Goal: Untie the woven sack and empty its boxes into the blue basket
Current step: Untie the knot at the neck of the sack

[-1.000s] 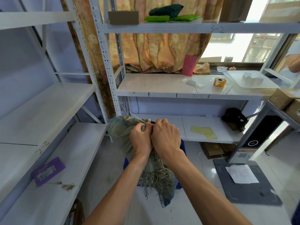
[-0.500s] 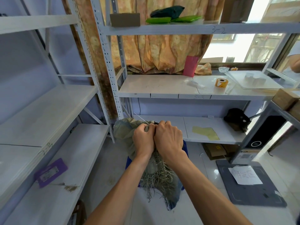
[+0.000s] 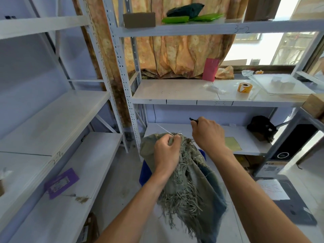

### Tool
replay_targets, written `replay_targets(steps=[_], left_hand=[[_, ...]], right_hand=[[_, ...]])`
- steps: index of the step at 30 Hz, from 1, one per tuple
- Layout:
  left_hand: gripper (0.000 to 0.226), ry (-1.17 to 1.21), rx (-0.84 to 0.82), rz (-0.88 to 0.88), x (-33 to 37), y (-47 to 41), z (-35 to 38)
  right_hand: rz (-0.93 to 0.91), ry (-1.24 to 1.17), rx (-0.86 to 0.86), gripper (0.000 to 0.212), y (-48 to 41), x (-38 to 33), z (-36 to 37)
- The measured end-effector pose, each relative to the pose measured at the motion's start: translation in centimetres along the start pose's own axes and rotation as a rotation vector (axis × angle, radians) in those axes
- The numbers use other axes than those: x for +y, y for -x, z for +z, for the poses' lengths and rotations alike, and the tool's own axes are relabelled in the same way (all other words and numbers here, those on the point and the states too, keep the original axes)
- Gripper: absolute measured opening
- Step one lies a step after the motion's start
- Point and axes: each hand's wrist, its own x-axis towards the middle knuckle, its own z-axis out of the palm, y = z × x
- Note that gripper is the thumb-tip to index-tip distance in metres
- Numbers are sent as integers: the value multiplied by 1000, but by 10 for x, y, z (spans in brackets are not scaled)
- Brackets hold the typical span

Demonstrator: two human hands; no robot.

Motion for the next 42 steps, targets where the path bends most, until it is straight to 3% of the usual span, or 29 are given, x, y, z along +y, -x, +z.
replay_targets(steps=[5, 11, 20, 24, 27, 37, 42], left_hand=[[45, 19, -17, -13, -1, -7, 2], [50, 56, -24, -112, -11, -13, 4], [54, 4, -14, -131, -15, -33, -8], [52, -3, -7, -130, -18, -36, -10], [49, -22, -24, -134, -19, -36, -12], [41, -71, -275, -127, -19, -38, -20], [40, -173, -341, -130, -24, -39, -17]], right_hand=[[5, -259, -76, 32, 19, 0, 9], [19, -406, -152, 21, 21, 6, 10], [122, -660, -190, 34, 26, 9, 27], [189, -834, -329, 20, 30, 4, 30], [181, -986, -322, 20, 34, 1, 28], [168, -932, -421, 10, 38, 6, 28], [79, -979, -435, 27, 43, 6, 19]])
